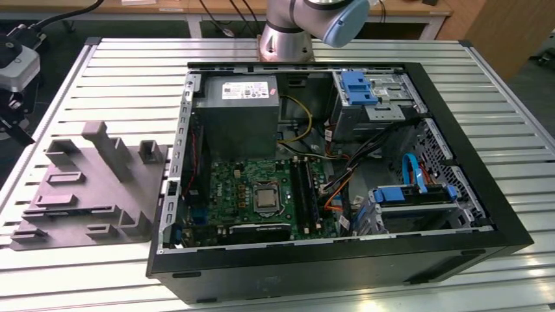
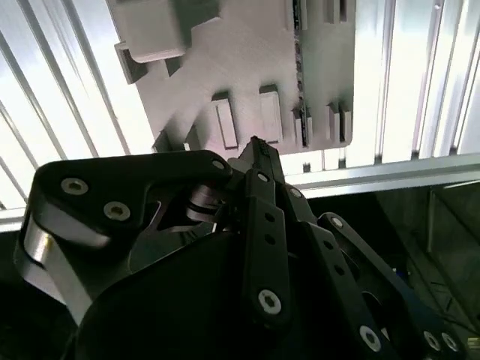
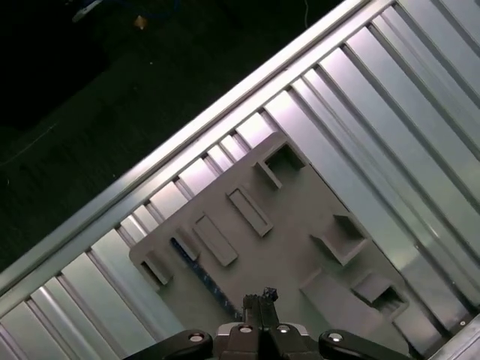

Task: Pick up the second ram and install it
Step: 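Pick up the second ram and move it above second insertion slot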

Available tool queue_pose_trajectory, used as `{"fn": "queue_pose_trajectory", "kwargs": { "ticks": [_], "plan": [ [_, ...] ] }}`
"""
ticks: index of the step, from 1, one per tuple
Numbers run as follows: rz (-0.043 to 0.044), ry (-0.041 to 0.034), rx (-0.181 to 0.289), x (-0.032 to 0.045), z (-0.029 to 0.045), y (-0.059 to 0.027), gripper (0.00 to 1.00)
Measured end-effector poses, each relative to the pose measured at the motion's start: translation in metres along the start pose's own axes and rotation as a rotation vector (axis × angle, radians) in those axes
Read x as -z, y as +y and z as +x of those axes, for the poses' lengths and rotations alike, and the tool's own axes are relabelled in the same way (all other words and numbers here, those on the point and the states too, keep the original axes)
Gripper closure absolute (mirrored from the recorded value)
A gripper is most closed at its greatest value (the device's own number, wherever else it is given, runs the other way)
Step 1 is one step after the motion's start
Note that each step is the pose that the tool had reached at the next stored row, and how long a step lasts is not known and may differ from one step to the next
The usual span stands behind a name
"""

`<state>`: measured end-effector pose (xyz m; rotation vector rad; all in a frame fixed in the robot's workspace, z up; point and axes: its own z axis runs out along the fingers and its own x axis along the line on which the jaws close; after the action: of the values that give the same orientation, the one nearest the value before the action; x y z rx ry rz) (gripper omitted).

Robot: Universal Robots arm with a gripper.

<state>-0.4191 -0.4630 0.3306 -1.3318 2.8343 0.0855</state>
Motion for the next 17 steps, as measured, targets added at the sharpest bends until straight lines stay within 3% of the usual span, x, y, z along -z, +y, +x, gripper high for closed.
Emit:
{"fn": "queue_pose_trajectory", "kwargs": {
  "ticks": [17],
  "plan": [
    [-0.0088,0.0129,0.282,-0.0070,0.0002,-0.0003,0.90]
  ]
}}
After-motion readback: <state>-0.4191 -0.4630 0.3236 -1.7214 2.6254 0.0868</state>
